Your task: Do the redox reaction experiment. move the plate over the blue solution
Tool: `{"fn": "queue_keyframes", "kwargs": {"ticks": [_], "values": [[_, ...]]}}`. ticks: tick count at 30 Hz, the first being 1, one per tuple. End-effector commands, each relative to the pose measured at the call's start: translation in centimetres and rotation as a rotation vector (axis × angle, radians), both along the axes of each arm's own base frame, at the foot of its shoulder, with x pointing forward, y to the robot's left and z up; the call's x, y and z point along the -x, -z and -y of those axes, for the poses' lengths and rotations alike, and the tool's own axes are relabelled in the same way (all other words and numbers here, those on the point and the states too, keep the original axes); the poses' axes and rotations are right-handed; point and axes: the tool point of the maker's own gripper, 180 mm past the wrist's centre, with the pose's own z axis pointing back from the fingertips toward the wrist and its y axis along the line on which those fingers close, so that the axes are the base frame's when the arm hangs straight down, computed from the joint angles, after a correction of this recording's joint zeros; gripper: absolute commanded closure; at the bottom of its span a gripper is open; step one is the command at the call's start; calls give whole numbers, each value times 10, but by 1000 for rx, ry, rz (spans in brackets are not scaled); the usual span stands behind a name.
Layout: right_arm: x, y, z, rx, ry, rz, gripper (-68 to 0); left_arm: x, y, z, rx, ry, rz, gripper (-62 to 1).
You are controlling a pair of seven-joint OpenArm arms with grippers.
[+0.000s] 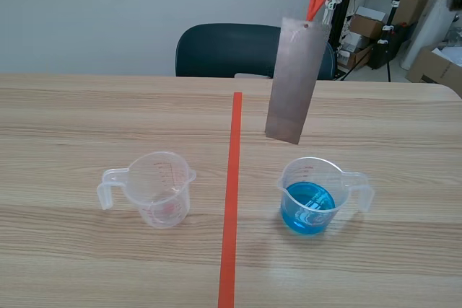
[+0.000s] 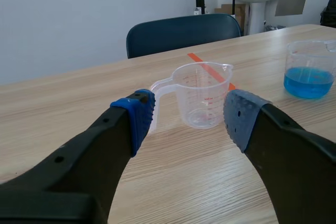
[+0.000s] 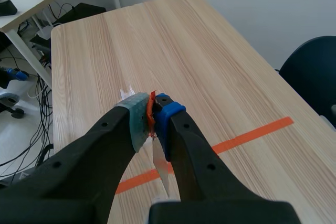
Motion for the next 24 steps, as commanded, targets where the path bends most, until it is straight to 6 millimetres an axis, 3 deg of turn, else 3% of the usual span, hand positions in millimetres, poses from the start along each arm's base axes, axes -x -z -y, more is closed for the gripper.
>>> {"fn": "queue_keyframes", "kwargs": {"ticks": [1,11,19,24], "values": [[2,-11,3,-28,-1,22,-2,-1,-9,2,11,12,34,-270],[15,4,30,-5,26,-38,-2,-21,-26,7,-52,123,61,-57],[13,-5,55,2,103,-17,-2,-44,-28,21,-36,259,-18,-40],[13,-5,62,8,121,-16,-2,-59,-23,31,-26,333,-65,-40]]}}
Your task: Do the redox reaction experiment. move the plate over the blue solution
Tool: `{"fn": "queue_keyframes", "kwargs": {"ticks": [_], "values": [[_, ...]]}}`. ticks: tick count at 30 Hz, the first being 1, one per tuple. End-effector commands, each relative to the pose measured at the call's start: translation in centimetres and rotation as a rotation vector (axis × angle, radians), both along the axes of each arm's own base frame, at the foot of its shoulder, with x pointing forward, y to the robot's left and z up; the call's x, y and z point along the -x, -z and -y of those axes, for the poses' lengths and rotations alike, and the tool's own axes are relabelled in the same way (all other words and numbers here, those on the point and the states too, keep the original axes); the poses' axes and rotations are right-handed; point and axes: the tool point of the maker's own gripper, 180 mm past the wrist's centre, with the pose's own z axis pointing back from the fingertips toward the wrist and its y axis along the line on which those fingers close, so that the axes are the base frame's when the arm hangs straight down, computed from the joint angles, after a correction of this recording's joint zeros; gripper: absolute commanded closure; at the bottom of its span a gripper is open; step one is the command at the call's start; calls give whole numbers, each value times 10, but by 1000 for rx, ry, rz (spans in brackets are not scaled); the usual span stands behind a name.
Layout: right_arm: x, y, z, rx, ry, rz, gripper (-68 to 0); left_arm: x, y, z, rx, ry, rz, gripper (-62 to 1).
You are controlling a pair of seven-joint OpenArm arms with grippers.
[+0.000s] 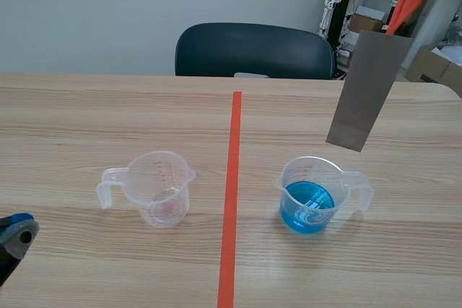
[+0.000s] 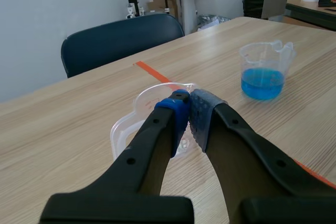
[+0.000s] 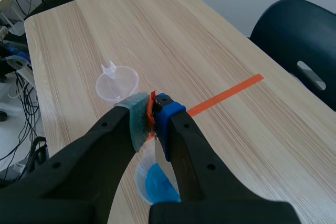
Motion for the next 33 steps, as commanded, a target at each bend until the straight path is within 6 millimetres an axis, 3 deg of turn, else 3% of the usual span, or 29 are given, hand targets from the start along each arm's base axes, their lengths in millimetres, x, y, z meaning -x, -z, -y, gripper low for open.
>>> {"fn": "queue_keyframes", "kwargs": {"ticks": [1,20,33], "values": [[1,-11,-3,-34,-12,23,-2,-3,-2,10,20,39,-9,-40],[3,-10,-8,-92,-16,12,-2,-24,-1,66,16,229,-20,-40],[3,-9,-13,-106,-26,9,-2,-37,-13,87,-73,297,-11,-40]]}}
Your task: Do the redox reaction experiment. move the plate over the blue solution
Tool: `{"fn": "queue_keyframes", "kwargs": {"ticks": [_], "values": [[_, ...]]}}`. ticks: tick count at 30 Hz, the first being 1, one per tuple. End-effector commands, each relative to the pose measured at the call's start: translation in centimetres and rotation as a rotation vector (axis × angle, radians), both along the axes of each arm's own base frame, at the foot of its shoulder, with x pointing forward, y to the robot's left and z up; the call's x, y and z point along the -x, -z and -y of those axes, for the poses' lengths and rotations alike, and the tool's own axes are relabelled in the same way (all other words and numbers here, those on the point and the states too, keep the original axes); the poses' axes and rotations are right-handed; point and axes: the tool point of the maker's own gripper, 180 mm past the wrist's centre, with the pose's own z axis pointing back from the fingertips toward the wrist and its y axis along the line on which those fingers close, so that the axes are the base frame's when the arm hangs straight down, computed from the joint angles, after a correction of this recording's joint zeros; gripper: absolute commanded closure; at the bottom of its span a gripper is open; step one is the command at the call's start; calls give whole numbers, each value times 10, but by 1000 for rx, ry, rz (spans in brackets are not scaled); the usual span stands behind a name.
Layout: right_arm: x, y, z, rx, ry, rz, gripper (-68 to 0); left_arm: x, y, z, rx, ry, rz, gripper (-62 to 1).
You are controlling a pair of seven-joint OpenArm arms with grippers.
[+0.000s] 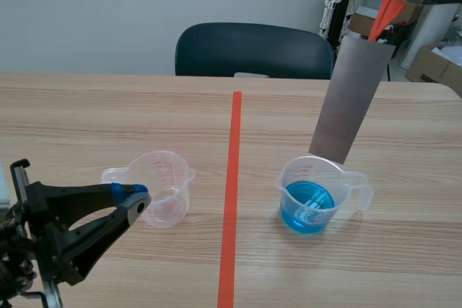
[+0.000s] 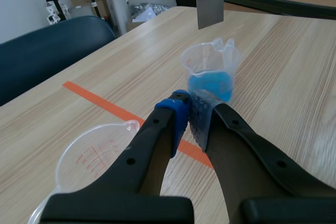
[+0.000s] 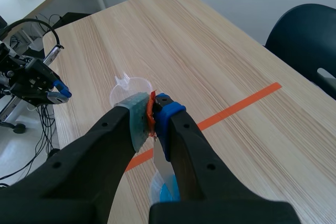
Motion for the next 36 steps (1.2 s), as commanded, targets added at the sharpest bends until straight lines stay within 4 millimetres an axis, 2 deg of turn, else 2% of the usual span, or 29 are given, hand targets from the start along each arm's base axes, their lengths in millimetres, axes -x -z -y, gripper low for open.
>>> {"fn": "queue_keyframes", "kwargs": {"ticks": [1,5,12,20,36], "values": [[0,-14,-1,-28,-7,32,-2,-6,-11,2,12,2,8,-40],[0,-14,-1,-28,-7,32,-2,-14,-16,3,3,15,-19,-40],[0,-14,-1,-28,-7,32,-2,-21,-6,5,-63,17,-42,-40],[0,-14,-1,-27,-7,32,-2,-28,-3,20,-96,50,-51,-40],[0,-14,-1,-28,-7,32,-2,-43,-13,38,-126,97,-4,-40]]}}
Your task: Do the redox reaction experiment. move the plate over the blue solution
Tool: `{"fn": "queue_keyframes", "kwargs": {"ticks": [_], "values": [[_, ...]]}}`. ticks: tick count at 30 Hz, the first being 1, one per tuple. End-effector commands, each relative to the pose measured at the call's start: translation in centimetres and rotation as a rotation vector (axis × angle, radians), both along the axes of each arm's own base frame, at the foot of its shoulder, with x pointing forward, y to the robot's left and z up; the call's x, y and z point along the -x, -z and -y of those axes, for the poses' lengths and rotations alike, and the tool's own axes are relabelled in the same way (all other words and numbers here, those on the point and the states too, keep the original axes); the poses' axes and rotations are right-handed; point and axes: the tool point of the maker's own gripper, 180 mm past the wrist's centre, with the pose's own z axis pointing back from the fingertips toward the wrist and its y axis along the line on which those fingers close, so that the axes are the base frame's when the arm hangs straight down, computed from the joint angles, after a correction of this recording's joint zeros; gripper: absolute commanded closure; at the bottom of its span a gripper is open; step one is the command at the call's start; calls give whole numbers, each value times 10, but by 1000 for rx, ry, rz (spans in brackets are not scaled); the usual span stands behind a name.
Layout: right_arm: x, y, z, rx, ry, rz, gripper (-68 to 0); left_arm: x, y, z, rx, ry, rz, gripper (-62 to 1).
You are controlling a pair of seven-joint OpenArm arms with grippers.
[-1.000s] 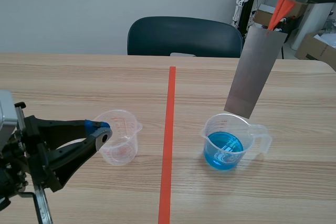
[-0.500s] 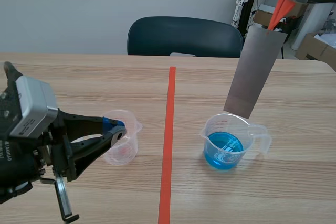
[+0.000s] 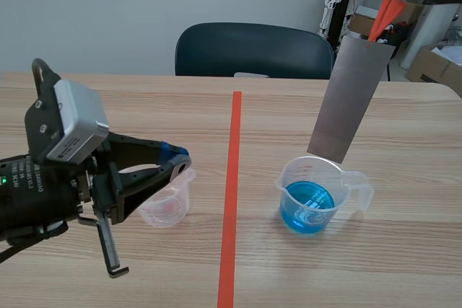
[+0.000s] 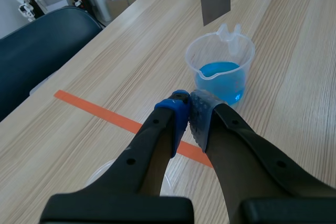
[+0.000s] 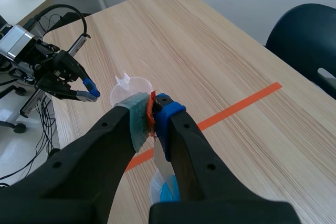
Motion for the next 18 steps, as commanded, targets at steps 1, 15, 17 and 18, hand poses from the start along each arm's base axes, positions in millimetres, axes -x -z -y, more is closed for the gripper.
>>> {"fn": "queue_keyframes", "kwargs": {"ticks": [1,15,17,18], "values": [[0,-14,-1,-27,-7,32,-2,0,-8,5,37,9,11,-40],[0,-14,-1,-28,-7,33,-2,-5,-13,29,51,43,-3,-40],[0,-14,-1,-27,-7,32,-2,-6,-13,32,48,44,-6,-40],[0,-14,-1,-28,-7,33,-2,-7,-12,33,44,42,-7,-40]]}}
